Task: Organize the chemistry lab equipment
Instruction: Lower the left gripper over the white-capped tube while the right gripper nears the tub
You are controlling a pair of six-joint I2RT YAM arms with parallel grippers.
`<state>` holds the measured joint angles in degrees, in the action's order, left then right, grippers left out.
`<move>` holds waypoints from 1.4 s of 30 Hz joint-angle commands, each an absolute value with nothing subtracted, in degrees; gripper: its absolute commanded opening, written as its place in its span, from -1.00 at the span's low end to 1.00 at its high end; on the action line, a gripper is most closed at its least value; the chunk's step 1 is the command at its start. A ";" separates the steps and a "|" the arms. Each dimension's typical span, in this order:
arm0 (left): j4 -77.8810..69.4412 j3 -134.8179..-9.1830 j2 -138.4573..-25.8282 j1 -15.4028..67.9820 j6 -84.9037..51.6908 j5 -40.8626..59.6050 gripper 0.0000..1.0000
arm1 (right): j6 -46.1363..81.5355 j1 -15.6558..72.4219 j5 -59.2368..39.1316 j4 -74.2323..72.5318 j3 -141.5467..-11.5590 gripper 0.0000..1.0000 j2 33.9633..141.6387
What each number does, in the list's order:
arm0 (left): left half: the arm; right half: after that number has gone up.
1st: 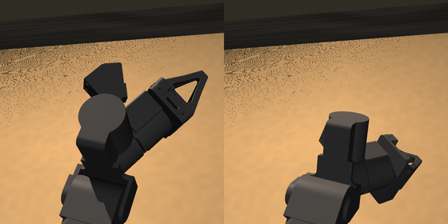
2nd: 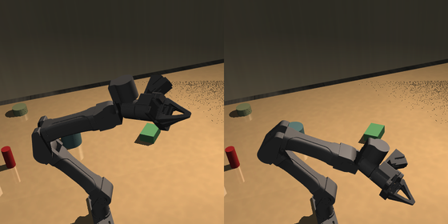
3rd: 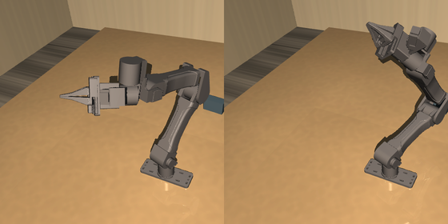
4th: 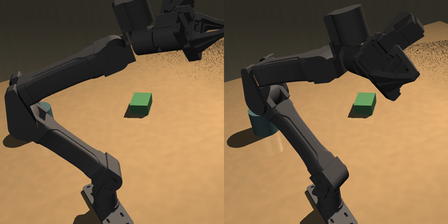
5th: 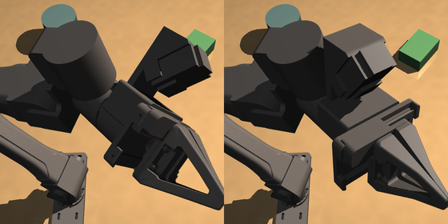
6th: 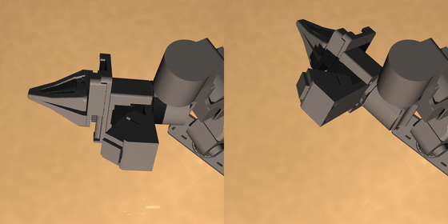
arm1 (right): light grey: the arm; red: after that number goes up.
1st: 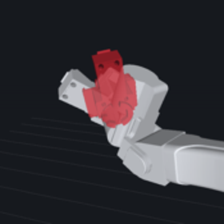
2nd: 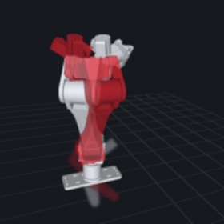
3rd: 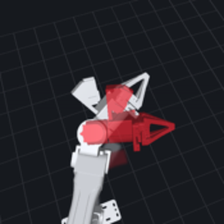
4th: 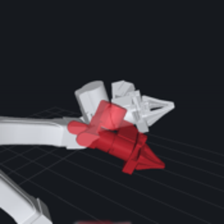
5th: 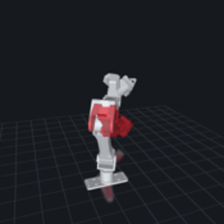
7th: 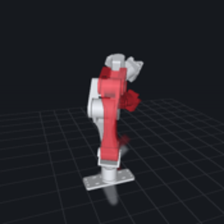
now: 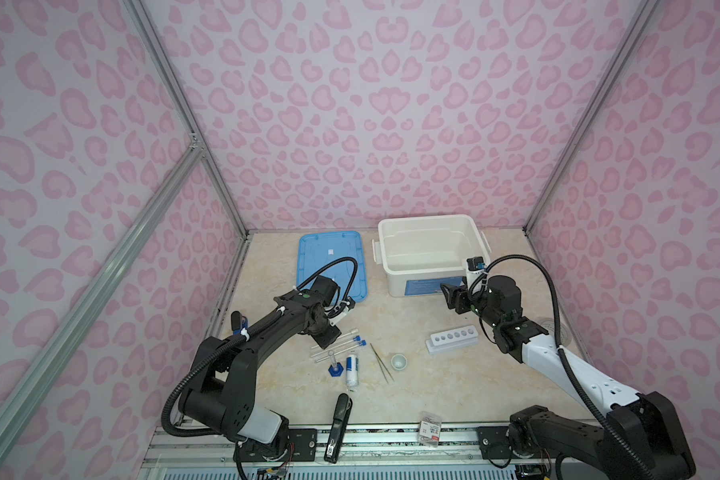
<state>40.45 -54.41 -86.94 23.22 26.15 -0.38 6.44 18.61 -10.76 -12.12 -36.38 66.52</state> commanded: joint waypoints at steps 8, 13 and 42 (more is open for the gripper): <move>40.13 -55.68 -90.43 24.43 28.38 -3.65 0.04 | 6.56 18.68 -10.88 -13.17 -35.34 0.48 66.54; 39.92 -56.89 -92.27 24.78 29.16 -4.02 0.03 | 6.85 18.64 -10.65 -13.57 -34.90 0.48 66.79; 40.34 -61.24 -100.84 25.86 31.11 -3.14 -0.22 | 7.54 18.70 -11.18 -16.01 -35.12 0.46 70.83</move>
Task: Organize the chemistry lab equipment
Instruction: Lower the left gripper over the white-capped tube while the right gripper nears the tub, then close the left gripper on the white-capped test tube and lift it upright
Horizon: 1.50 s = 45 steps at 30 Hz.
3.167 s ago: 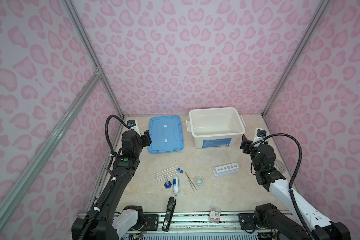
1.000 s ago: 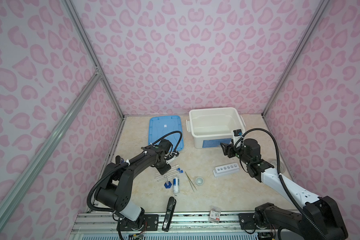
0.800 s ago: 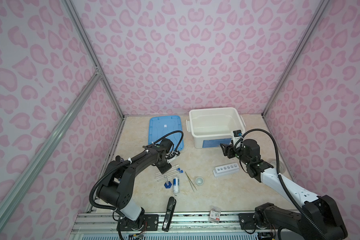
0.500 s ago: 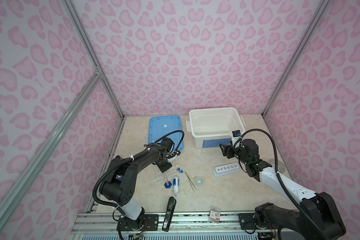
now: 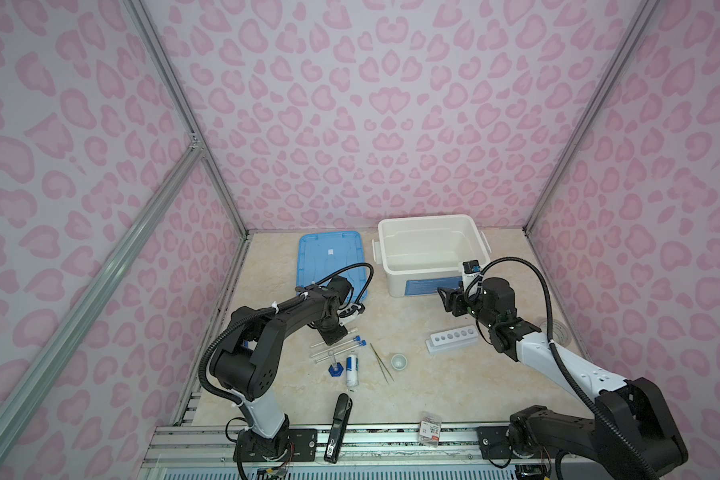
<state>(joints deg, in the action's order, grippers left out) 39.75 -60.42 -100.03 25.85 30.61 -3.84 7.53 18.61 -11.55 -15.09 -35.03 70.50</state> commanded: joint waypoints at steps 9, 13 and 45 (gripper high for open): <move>40.02 -61.46 -102.32 25.85 31.19 -2.96 -0.44 | 7.47 18.63 -11.34 -16.40 -35.41 0.46 71.88; 39.64 -61.08 -102.30 25.88 31.21 -2.76 -0.51 | 7.38 18.63 -11.25 -16.29 -35.69 0.46 72.40; 34.04 -61.28 -96.05 25.75 31.51 -0.99 -0.88 | 9.72 18.63 -9.92 -11.72 -35.26 0.45 65.65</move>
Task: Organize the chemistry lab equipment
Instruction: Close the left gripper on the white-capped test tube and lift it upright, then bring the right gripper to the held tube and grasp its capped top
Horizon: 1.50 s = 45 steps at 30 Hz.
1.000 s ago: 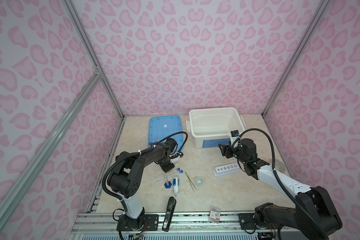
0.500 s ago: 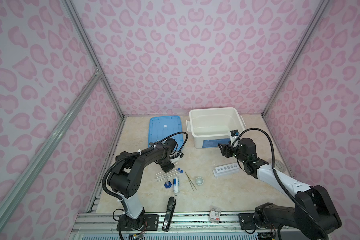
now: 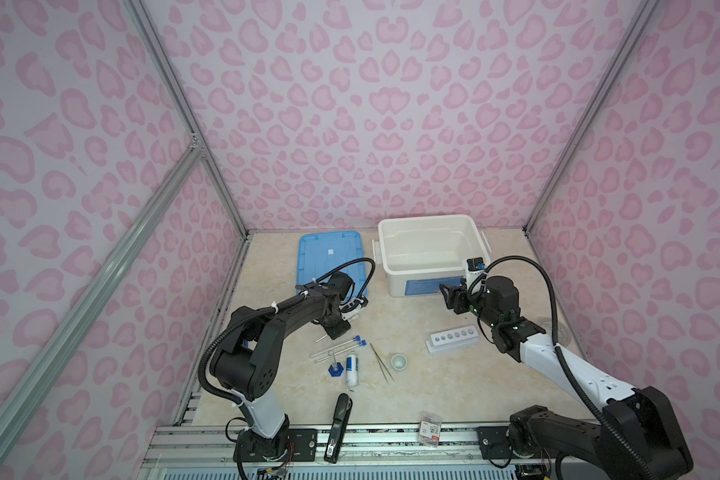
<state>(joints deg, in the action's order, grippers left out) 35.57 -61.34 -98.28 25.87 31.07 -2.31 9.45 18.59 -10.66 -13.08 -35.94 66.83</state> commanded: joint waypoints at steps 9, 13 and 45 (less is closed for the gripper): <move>31.60 -60.91 -83.79 25.43 30.00 5.36 -0.84 | 10.95 18.66 -11.63 -8.75 -35.11 0.46 61.64; 29.69 -60.58 -78.29 25.34 28.65 10.79 -0.84 | 7.30 18.70 -11.30 -1.09 -39.99 0.49 60.28; 18.18 -58.36 -68.33 25.25 19.60 38.12 -0.82 | 21.49 34.01 -32.73 -18.72 -51.30 0.20 71.44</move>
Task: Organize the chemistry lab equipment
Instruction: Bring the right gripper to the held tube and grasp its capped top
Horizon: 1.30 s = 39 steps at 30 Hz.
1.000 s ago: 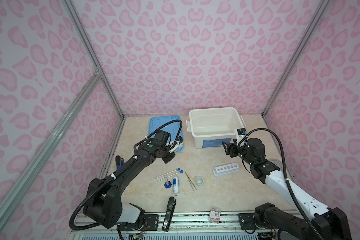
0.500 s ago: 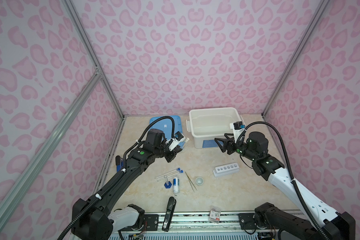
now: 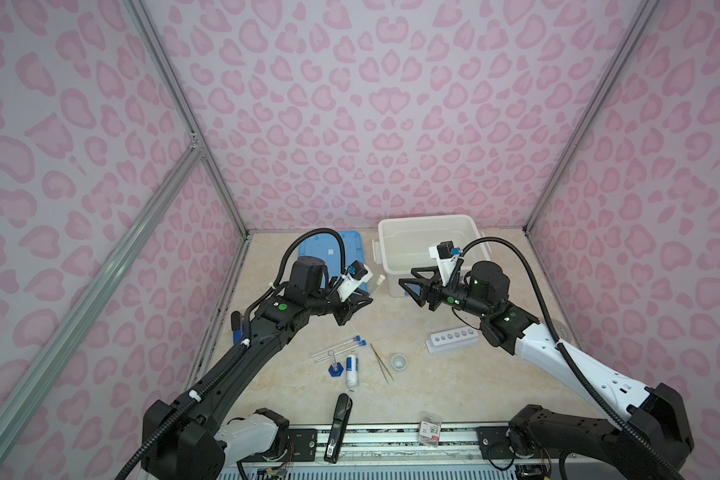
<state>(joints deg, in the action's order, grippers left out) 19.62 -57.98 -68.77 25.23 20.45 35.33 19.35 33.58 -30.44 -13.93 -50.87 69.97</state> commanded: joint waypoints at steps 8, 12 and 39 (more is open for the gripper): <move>18.36 -58.35 -67.94 25.36 19.60 39.54 -0.82 | 22.75 37.21 -34.32 -22.67 -52.64 0.11 74.56; 18.53 -58.36 -67.68 25.41 19.51 39.81 -0.81 | 23.16 38.35 -34.92 -23.29 -53.19 0.10 75.84; 19.16 -58.67 -67.72 25.93 19.70 38.72 -0.80 | 25.87 40.11 -35.78 -29.27 -53.33 -0.33 79.52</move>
<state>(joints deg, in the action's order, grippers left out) 19.73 -58.02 -67.66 25.89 19.64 38.72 25.91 40.01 -35.42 -27.57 -53.58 79.40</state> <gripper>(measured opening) 0.187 0.339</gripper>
